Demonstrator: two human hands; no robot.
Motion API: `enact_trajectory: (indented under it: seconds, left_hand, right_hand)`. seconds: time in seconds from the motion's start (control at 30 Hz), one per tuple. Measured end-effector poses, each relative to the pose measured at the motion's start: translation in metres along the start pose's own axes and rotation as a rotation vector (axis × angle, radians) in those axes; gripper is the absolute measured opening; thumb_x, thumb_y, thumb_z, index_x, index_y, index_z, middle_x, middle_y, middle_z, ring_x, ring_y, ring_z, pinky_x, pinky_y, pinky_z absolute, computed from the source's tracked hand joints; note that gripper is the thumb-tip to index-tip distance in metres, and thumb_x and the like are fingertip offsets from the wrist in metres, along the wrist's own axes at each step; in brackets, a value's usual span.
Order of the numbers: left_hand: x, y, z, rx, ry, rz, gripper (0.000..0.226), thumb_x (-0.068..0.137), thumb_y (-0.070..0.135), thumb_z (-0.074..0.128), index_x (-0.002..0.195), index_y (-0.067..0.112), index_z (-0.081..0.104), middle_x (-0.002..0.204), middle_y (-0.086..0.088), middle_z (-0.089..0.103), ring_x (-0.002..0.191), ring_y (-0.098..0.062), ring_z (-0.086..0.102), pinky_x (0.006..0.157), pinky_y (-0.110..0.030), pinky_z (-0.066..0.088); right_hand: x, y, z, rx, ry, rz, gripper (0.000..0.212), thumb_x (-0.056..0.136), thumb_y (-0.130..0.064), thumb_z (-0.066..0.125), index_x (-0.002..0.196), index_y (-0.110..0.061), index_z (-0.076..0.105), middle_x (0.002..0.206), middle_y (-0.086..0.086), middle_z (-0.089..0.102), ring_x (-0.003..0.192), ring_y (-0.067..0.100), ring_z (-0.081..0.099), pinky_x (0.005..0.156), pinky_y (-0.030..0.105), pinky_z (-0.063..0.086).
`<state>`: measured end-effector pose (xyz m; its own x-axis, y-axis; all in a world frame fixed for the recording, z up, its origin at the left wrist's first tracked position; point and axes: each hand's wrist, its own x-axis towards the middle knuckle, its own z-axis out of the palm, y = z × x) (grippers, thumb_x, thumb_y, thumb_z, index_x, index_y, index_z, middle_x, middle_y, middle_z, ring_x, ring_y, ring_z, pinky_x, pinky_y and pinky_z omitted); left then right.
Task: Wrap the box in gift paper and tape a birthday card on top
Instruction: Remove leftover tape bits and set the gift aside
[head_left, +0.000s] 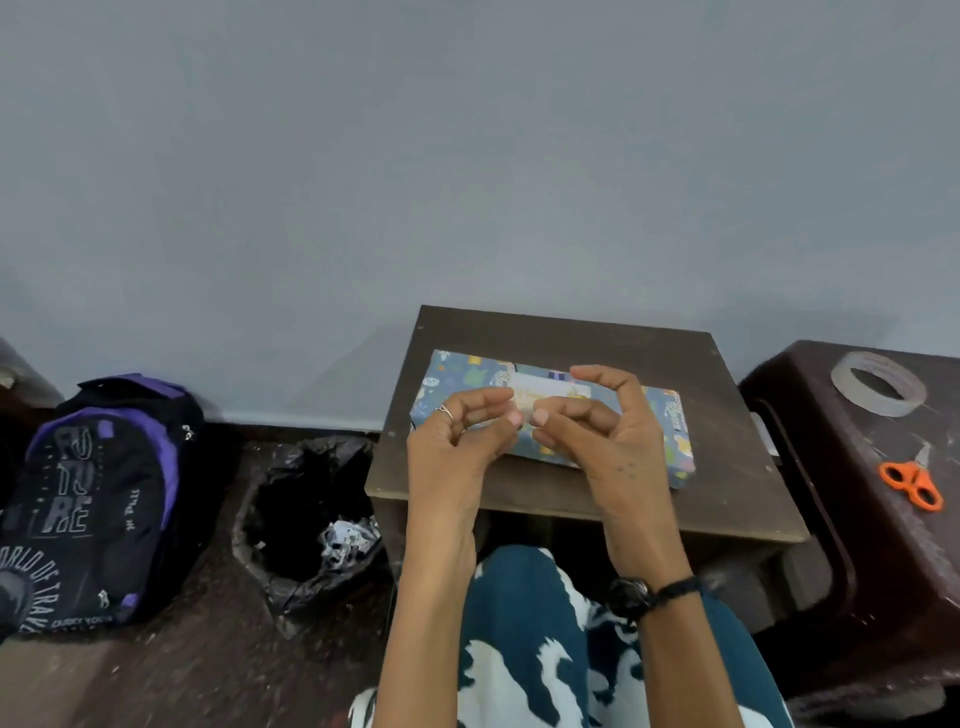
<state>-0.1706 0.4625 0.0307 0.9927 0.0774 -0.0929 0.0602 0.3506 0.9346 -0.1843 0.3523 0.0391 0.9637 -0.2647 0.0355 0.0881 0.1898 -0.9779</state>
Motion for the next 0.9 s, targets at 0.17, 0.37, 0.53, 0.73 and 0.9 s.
enact_trajectory:
  seconds: [0.17, 0.37, 0.53, 0.73, 0.9]
  left_hand:
    - [0.031, -0.004, -0.029, 0.074, 0.162, 0.09, 0.031, 0.076, -0.01, 0.067, 0.089, 0.018, 0.065, 0.082, -0.001, 0.068, 0.072, -0.004, 0.065, 0.064, -0.009, 0.048]
    - [0.057, -0.009, -0.065, 0.146, 0.452, 0.131, 0.03, 0.08, -0.005, 0.066, 0.088, 0.023, 0.063, 0.075, 0.005, 0.068, 0.071, -0.005, 0.065, 0.07, -0.016, 0.051]
    - [0.088, -0.007, -0.102, -0.2, 0.666, 0.03, 0.028, 0.091, -0.012, 0.046, 0.099, 0.011, 0.059, 0.101, -0.007, 0.06, 0.096, -0.016, 0.061, 0.083, -0.021, 0.053]
    - [0.132, -0.04, -0.139, -0.669, 1.014, -0.112, 0.032, 0.097, -0.004, 0.031, 0.121, 0.001, 0.051, 0.12, -0.016, 0.049, 0.105, -0.021, 0.05, 0.092, -0.026, 0.043]
    - [0.15, -0.095, -0.165, -0.676, 1.187, -0.284, 0.03, 0.094, -0.007, 0.04, 0.118, 0.0, 0.057, 0.117, -0.019, 0.058, 0.088, -0.017, 0.054, 0.074, -0.024, 0.05]
  right_hand:
    - [0.033, 0.016, 0.036, 0.063, -0.128, 0.116, 0.024, 0.087, 0.002, 0.056, 0.108, -0.01, 0.059, 0.087, 0.009, 0.071, 0.082, 0.015, 0.069, 0.073, 0.021, 0.056]
    - [0.067, 0.051, 0.097, -0.286, -0.408, 0.149, 0.018, 0.077, -0.016, 0.074, 0.094, -0.011, 0.07, 0.084, 0.003, 0.071, 0.078, 0.007, 0.067, 0.072, 0.014, 0.05]
    - [0.095, 0.089, 0.159, -0.469, -0.533, 0.134, 0.009, 0.073, -0.005, 0.074, 0.081, -0.009, 0.072, 0.072, -0.001, 0.068, 0.068, 0.005, 0.063, 0.07, 0.015, 0.052]
    - [0.131, 0.151, 0.221, -0.894, -0.728, 0.112, 0.008, 0.076, -0.001, 0.068, 0.079, -0.008, 0.071, 0.08, 0.006, 0.069, 0.082, 0.02, 0.067, 0.083, 0.033, 0.055]
    - [0.159, 0.205, 0.245, -1.34, -0.826, 0.109, 0.007, 0.076, -0.009, 0.07, 0.082, -0.008, 0.068, 0.083, 0.01, 0.067, 0.083, 0.024, 0.068, 0.063, 0.032, 0.056]
